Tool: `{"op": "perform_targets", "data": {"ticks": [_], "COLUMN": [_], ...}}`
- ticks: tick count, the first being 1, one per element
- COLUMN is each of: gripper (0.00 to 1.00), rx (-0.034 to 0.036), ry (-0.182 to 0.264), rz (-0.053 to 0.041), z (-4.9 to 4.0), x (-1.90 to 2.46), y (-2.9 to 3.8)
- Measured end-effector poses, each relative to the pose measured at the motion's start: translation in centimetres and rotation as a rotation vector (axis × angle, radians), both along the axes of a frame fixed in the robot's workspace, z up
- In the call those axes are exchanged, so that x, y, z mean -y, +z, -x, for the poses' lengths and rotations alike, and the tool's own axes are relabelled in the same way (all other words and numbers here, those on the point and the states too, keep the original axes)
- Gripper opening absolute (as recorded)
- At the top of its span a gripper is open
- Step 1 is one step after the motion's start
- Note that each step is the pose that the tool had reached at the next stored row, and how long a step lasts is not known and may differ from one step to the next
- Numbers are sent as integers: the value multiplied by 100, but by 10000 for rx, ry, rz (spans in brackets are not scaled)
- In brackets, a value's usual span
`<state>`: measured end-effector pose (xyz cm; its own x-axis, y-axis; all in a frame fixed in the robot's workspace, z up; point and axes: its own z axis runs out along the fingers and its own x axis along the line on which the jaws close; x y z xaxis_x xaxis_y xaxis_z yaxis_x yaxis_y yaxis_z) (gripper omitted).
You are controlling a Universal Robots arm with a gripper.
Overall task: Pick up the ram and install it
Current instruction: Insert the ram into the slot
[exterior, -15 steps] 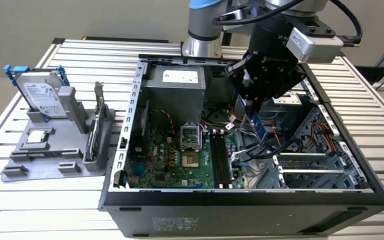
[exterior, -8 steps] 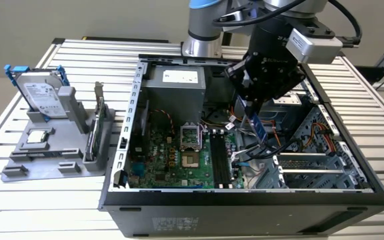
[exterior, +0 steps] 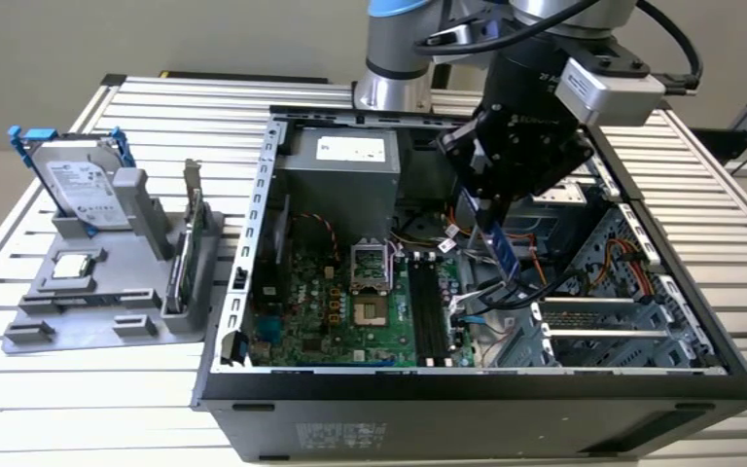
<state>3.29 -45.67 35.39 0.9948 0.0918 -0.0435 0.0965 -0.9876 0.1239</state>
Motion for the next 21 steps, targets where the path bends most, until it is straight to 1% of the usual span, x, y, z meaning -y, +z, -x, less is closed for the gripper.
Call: {"op": "perform_targets", "data": {"ticks": [6,21], "gripper": [0,0], "rx": [0,0], "ry": [0,0], "rz": [82,368], "z": [0,0], "x": [-1,-3], "y": [-20,-68]}}
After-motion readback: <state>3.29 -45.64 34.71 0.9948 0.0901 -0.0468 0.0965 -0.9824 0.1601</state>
